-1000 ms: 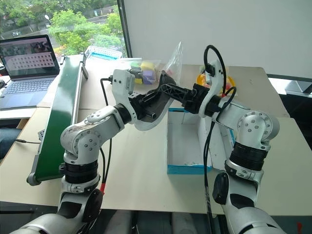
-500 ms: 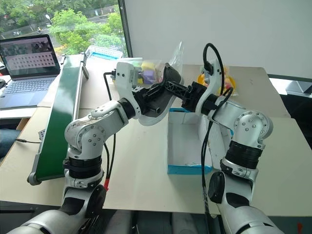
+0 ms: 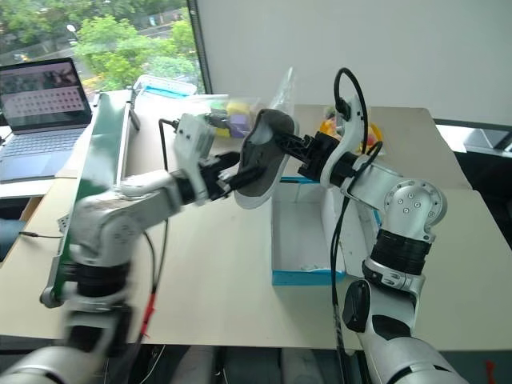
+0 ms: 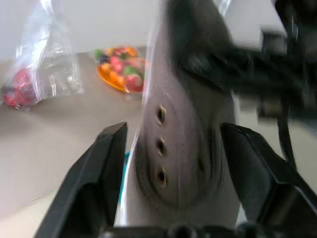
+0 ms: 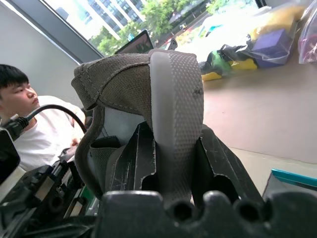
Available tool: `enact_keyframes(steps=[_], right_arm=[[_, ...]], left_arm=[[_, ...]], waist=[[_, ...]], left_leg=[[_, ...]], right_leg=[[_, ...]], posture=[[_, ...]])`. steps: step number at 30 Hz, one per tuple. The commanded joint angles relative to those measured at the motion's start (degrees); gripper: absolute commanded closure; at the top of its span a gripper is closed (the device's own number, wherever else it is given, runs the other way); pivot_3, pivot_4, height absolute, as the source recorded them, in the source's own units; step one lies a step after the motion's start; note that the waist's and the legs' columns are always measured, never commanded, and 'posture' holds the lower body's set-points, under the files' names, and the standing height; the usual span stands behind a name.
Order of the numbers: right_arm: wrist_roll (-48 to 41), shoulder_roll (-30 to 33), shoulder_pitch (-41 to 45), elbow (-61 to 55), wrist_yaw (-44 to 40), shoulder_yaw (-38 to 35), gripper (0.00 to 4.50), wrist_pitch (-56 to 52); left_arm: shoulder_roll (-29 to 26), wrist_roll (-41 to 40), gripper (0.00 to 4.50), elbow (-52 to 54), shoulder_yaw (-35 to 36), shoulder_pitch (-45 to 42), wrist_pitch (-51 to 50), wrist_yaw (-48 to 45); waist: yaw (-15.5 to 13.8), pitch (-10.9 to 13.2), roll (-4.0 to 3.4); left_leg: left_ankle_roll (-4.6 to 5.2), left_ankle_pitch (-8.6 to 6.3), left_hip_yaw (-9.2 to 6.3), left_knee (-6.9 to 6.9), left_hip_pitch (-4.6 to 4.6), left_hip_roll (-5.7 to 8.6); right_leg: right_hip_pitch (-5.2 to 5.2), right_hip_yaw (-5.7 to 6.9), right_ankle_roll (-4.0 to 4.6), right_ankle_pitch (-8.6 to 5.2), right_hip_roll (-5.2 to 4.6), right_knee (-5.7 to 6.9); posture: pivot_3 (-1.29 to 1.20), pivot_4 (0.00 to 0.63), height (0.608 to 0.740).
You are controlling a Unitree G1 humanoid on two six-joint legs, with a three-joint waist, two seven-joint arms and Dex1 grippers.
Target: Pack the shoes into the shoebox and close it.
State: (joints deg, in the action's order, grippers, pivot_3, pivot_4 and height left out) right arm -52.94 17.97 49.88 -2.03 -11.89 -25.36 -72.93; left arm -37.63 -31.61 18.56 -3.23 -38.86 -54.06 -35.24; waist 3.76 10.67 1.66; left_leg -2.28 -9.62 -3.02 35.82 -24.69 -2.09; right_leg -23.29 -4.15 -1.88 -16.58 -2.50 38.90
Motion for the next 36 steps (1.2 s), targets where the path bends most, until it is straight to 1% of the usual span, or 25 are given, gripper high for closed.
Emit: enact_keyframes(steps=[1, 3, 6, 11, 16, 20, 23, 25, 33, 35, 36], right_arm=[[0.10, 5.52, 3.97, -0.58, -2.76, 2.37, 4.09, -0.89], [1.58, 9.67, 5.61, 0.44, -3.20, 5.25, 4.09, -3.48], [2.47, 13.93, 6.82, 1.64, -5.05, 8.44, 4.09, -6.05], [5.30, 20.13, 6.16, 2.17, -9.43, 15.43, 4.09, -8.27], [9.44, 24.82, 3.14, 3.24, -14.67, 21.92, 4.09, -6.26], [12.98, 26.35, 1.44, 5.08, -18.05, 26.56, 4.09, -4.45], [14.10, 25.29, 0.40, 7.97, -19.86, 26.69, 4.09, -3.66], [17.51, 25.19, -0.83, 10.63, -20.68, 29.22, 4.09, -0.41], [26.68, 23.41, -3.27, 17.15, -25.53, 37.60, 4.09, 8.69], [28.62, 22.64, -3.33, 18.71, -26.04, 38.46, 3.12, 10.15], [29.52, 22.33, -3.32, 19.03, -26.38, 38.93, 2.92, 10.80]], left_arm=[[-6.83, 1.34, 1.21, -3.14, 1.15, 0.45, 6.73, -10.97], [-8.89, 0.98, 1.21, -2.61, 0.80, 1.59, 8.54, -14.87], [-9.80, 1.49, 1.21, 1.33, -1.83, 4.55, 11.57, -18.97], [-7.70, -0.06, 1.21, 7.25, -3.78, 8.51, 11.73, -19.84], [-8.76, 1.88, 1.21, 9.15, -4.53, 10.84, 13.18, -20.88], [-9.58, 4.36, 1.21, 8.66, -4.82, 11.95, 15.27, -20.86], [-9.29, 4.79, 1.21, 8.92, -4.83, 12.22, 15.48, -20.50], [-9.08, 4.96, 1.21, 9.25, -4.60, 12.46, 15.31, -20.06], [-9.81, 4.59, 1.21, 11.09, -2.98, 14.25, 14.72, -19.27], [-9.69, 4.39, 1.21, 11.54, -2.85, 14.50, 14.43, -18.90], [-9.65, 4.23, 1.21, 11.88, -2.78, 14.65, 14.22, -18.64]], waist=[[-0.17, 0.06, -0.09], [-0.38, 0.08, -0.09], [-0.81, 0.08, -0.10], [-1.28, 0.09, -0.09], [-1.29, 0.09, -0.09], [-1.09, 0.09, -0.09], [-1.15, 0.09, -0.09], [-1.22, 0.09, -0.09], [-1.22, 0.07, -0.07], [-1.25, 0.07, -0.06], [-1.25, 0.06, -0.04]], left_leg=[[0.00, 0.00, 0.00, 0.00, 0.00, 0.00], [0.01, 0.00, 0.00, 0.04, -0.06, -0.01], [0.01, -0.01, 0.01, 0.03, -0.11, -0.02], [0.05, -0.03, 0.03, 0.06, -0.21, -0.05], [0.05, -0.03, 0.00, 0.11, -0.23, -0.05], [0.05, -0.03, 0.02, 0.12, -0.22, -0.05], [0.06, -0.03, 0.01, 0.11, -0.23, -0.05], [0.06, -0.03, 0.01, 0.13, -0.23, -0.05], [0.06, -0.03, -0.01, 0.15, -0.16, -0.07], [0.06, -0.03, 0.00, 0.16, -0.01, -0.06], [0.06, -0.03, 0.00, 0.16, 0.04, -0.07]], right_leg=[[0.02, 0.02, -0.01, -0.01, -0.02, -0.01], [0.02, 0.05, -0.01, -0.02, -0.02, -0.07], [0.04, 0.06, -0.02, -0.02, -0.05, -0.19], [0.01, 0.06, -0.01, -0.02, -0.04, -0.27], [0.03, 0.08, -0.02, -0.02, -0.03, -0.26], [0.02, 0.07, -0.02, -0.02, -0.03, -0.26], [0.01, 0.07, -0.02, -0.02, -0.03, -0.26], [0.03, 0.07, -0.02, -0.02, -0.03, -0.26], [0.11, 0.10, -0.02, -0.01, -0.02, -0.25], [0.25, 0.10, -0.02, -0.02, -0.02, -0.25], [0.29, 0.09, -0.02, -0.02, -0.02, -0.25]], posture=[[0.00, 0.150, 0.740], [0.00, 0.150, 0.740], [0.00, 0.150, 0.740], [0.00, 0.150, 0.740], [0.00, 0.150, 0.740], [0.00, 0.150, 0.740], [0.00, 0.150, 0.740], [0.00, 0.150, 0.740], [0.00, 0.150, 0.740], [0.00, 0.150, 0.740], [0.00, 0.150, 0.740]])
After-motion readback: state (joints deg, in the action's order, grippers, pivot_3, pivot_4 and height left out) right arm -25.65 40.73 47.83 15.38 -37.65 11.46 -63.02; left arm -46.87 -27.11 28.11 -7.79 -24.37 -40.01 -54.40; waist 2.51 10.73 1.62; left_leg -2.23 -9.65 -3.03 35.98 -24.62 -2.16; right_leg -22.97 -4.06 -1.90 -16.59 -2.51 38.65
